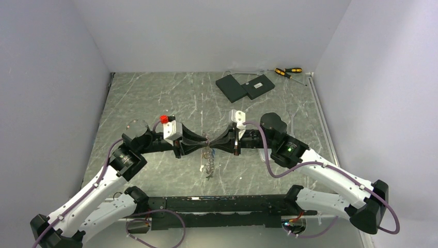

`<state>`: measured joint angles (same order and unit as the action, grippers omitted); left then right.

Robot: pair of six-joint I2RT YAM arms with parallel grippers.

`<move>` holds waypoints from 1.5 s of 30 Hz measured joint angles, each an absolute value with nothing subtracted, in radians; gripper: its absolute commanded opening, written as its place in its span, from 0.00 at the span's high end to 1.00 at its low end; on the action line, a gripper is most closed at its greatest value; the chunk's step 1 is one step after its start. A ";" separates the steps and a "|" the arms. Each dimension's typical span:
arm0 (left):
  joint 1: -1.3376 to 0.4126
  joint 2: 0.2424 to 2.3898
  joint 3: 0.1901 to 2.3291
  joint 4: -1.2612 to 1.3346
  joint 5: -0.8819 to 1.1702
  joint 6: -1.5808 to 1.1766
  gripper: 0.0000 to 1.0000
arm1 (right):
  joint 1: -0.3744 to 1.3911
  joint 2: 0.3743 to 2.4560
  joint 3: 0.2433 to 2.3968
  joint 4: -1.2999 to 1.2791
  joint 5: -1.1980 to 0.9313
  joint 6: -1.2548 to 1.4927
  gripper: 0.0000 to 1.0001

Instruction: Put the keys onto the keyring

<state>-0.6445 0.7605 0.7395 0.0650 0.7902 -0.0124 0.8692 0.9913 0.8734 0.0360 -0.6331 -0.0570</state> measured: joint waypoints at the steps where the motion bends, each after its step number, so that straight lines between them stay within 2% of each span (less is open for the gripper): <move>1: -0.644 0.760 0.740 0.056 0.786 -0.001 0.64 | 0.869 0.991 0.876 0.021 -0.632 -0.061 1.00; 4: -0.645 0.760 0.742 0.017 0.771 0.039 0.57 | 0.869 0.991 0.884 -0.010 -0.625 -0.072 1.00; 7: -0.645 0.760 0.752 -0.038 0.752 0.077 0.54 | 0.869 0.991 0.888 -0.035 -0.612 -0.083 1.00; 20: -0.645 0.750 0.756 -0.095 0.691 0.138 0.58 | 0.869 1.016 1.019 -0.266 -0.501 -0.162 1.00; 26: -0.645 0.770 0.756 -0.095 0.689 0.137 0.63 | 0.876 1.058 1.061 -0.334 -0.477 -0.186 1.00; 35: -0.650 0.798 0.756 -0.095 0.686 0.137 0.60 | 0.911 1.136 1.082 -0.419 -0.446 -0.215 1.00; 45: -0.674 0.844 0.758 -0.104 0.695 0.136 0.61 | 0.923 1.157 1.129 -0.440 -0.446 -0.234 1.00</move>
